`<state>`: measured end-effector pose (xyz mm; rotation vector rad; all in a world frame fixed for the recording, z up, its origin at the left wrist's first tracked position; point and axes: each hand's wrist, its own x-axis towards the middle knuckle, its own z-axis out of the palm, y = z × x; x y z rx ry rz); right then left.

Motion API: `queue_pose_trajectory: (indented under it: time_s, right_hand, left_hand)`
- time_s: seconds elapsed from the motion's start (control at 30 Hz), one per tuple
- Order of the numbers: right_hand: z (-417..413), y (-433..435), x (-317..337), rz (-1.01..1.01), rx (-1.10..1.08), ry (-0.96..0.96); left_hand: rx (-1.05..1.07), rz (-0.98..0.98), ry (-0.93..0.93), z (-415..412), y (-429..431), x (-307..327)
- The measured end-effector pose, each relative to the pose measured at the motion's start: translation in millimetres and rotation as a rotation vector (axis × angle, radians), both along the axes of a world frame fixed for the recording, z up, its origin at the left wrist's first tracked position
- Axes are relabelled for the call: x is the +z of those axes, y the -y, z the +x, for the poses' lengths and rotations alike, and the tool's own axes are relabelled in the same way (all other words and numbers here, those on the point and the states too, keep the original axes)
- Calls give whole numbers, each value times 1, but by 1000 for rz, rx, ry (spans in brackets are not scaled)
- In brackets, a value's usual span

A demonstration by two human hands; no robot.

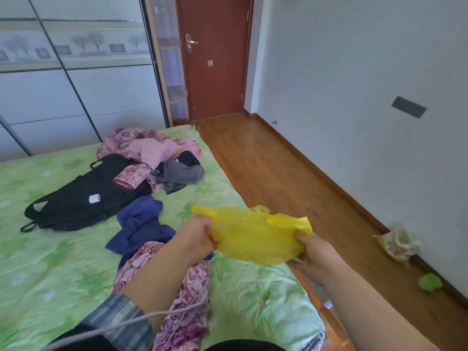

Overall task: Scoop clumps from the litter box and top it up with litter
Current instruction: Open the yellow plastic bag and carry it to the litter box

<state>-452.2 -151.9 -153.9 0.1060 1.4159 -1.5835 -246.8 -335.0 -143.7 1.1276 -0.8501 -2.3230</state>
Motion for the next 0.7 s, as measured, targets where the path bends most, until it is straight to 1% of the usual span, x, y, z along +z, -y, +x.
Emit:
queue_pose_trajectory:
  time_s: [0.03,0.1,0.13,0.17,0.2,0.23,0.37,0.47,0.5,0.53,0.6,0.67,0.7]
  right_hand:
    - [0,0,5,-14,-14,25]
    - [2,4,13,-85,-27,61]
    - [4,6,17,-130,-37,74]
    - [6,8,22,-166,-51,88]
    - [7,9,26,-192,-55,94]
    - [9,10,32,-216,-45,101]
    - [15,3,42,-262,79,87]
    - [16,-13,35,-294,255,93]
    - [14,-19,33,-264,329,38]
    - [11,-26,29,-207,405,-61]
    - [6,-37,22,-25,514,-312]
    - [-1,-47,21,174,503,-546]
    - [-6,-53,21,259,444,-623]
  left_hand:
    - [-88,-74,51,3,3,-4]
    - [-206,-265,285,2,4,-10]
    - [-204,-388,411,1,3,-13]
    - [-192,-480,482,0,2,-16]
    - [-162,-515,515,0,1,-17]
    - [-130,-491,513,1,1,-21]
    - [19,-213,380,4,3,-24]
    - [116,-152,329,-5,11,-25]
    - [131,-126,342,-8,15,-24]
    - [131,-119,374,-12,16,-21]
    - [101,-105,379,-22,15,-13]
    - [57,-54,340,-36,4,-6]
    - [49,-15,282,-46,-8,1]
